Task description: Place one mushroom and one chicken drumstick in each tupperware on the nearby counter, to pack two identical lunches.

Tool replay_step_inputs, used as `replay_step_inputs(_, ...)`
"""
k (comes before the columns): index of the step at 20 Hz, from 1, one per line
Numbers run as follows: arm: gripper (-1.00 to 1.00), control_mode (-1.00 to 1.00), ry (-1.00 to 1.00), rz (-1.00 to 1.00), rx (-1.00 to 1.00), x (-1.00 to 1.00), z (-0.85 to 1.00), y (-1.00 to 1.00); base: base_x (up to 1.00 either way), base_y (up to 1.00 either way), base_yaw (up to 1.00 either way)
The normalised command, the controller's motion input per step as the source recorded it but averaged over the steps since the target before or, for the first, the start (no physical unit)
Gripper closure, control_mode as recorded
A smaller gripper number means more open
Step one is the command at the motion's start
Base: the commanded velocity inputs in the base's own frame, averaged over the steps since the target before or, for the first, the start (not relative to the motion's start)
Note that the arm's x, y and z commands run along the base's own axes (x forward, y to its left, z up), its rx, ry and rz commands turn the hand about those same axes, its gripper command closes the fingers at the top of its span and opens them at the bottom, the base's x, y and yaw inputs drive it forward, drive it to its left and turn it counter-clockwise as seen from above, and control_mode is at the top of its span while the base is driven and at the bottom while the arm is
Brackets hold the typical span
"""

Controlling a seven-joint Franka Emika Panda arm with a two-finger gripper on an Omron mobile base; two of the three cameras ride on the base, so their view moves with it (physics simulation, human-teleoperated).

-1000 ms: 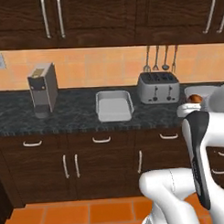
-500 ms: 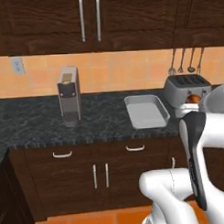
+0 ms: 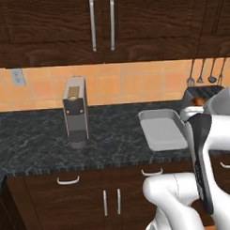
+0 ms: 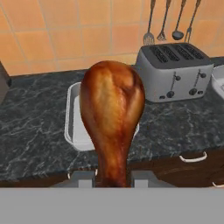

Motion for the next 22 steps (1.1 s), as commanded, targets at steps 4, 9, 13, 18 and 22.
replay_step_inputs(4,1.00,-1.00,0.05,0.04,0.02,0.75,-0.64,0.08,0.00,0.00,0.00)
replay_step_inputs(9,1.00,-1.00,0.06,0.09,0.02,0.97,-0.64,0.01,0.00,0.00,0.00)
replay_step_inputs(13,1.00,-1.00,0.17,0.09,0.00,0.94,-0.48,0.00,0.00,0.00,0.00)
replay_step_inputs(18,1.00,-1.00,0.22,0.06,0.00,0.88,-0.34,0.00,0.00,0.00,0.00)
replay_step_inputs(22,1.00,-1.00,0.08,0.05,0.00,0.61,-0.26,-0.02,0.00,0.00,0.00)
